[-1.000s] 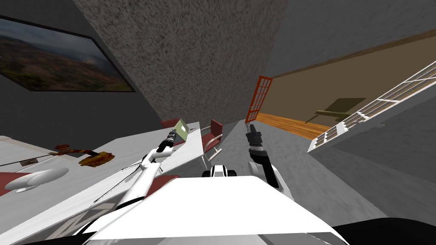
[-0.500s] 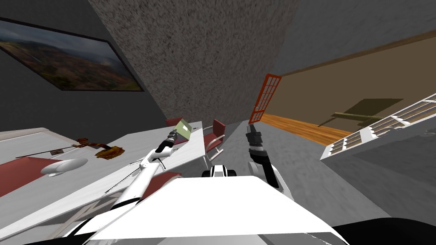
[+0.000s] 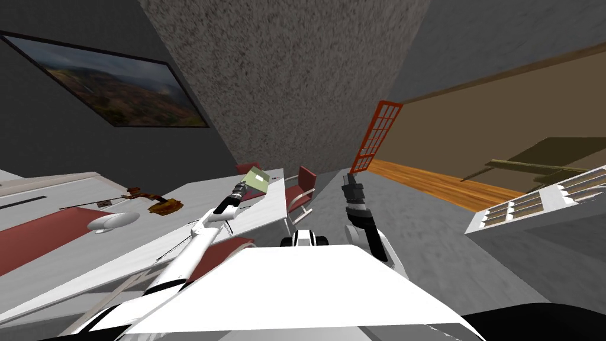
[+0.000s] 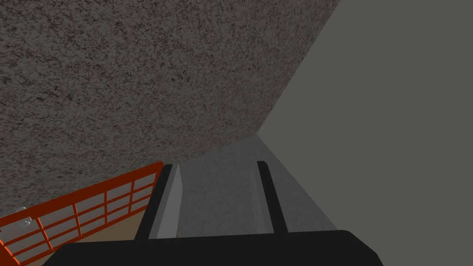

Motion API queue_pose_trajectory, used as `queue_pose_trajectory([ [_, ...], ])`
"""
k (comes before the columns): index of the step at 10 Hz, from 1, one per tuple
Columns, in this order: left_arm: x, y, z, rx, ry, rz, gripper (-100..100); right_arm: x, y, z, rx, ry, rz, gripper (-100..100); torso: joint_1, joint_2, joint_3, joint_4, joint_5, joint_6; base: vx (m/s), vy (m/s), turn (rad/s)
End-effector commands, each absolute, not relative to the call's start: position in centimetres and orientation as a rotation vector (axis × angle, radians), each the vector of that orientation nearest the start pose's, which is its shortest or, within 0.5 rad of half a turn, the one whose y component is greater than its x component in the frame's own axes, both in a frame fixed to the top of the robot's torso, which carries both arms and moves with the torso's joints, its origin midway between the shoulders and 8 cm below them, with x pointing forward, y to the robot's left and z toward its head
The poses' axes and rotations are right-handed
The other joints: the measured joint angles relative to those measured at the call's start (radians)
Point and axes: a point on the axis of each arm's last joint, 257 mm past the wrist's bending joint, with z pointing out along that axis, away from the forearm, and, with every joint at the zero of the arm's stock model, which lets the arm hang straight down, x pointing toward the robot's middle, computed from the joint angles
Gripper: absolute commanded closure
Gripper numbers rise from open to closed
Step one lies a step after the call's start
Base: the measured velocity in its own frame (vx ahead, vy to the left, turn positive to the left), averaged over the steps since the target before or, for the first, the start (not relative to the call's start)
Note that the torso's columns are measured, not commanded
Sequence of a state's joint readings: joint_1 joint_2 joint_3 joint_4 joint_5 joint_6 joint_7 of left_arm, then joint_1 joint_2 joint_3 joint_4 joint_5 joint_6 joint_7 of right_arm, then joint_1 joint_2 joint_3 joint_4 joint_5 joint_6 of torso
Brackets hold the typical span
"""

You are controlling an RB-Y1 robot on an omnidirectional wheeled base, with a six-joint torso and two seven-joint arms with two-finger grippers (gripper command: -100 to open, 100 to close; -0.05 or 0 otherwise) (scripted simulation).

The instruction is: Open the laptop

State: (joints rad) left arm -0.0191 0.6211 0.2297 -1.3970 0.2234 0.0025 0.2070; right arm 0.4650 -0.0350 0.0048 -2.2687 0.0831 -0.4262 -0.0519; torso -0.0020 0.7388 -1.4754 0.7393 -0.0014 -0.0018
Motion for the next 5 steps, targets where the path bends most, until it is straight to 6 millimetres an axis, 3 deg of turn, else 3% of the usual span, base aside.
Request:
queue_pose_trajectory([
  [1,51.5,54.7,-17.1,-1.234,1.091,-0.935,100,36.3,-26.4,1.6,0.647,0.711,1.299,0,0.000,-0.001,-0.001,0.000,0.000,0.002,0.132,-0.036,0.175],
  [2,51.6,54.4,-16.5,-1.223,1.072,-0.966,100,36.3,-26.5,1.6,0.647,0.711,1.299,0,0.000,-0.003,-0.002,-0.001,0.000,0.002,0.039,-0.060,0.174],
  [3,50.8,54.7,-17.7,-1.243,1.092,-0.981,100,36.3,-26.4,1.6,0.647,0.711,1.299,0,-0.001,0.002,0.001,0.000,0.000,0.002,0.047,-0.066,0.189],
  [5,50.9,54.4,-16.9,-1.230,1.069,-1.020,100,36.3,-26.4,1.6,0.647,0.711,1.299,0,0.001,0.004,0.002,0.002,0.000,0.002,0.017,-0.023,0.068],
])
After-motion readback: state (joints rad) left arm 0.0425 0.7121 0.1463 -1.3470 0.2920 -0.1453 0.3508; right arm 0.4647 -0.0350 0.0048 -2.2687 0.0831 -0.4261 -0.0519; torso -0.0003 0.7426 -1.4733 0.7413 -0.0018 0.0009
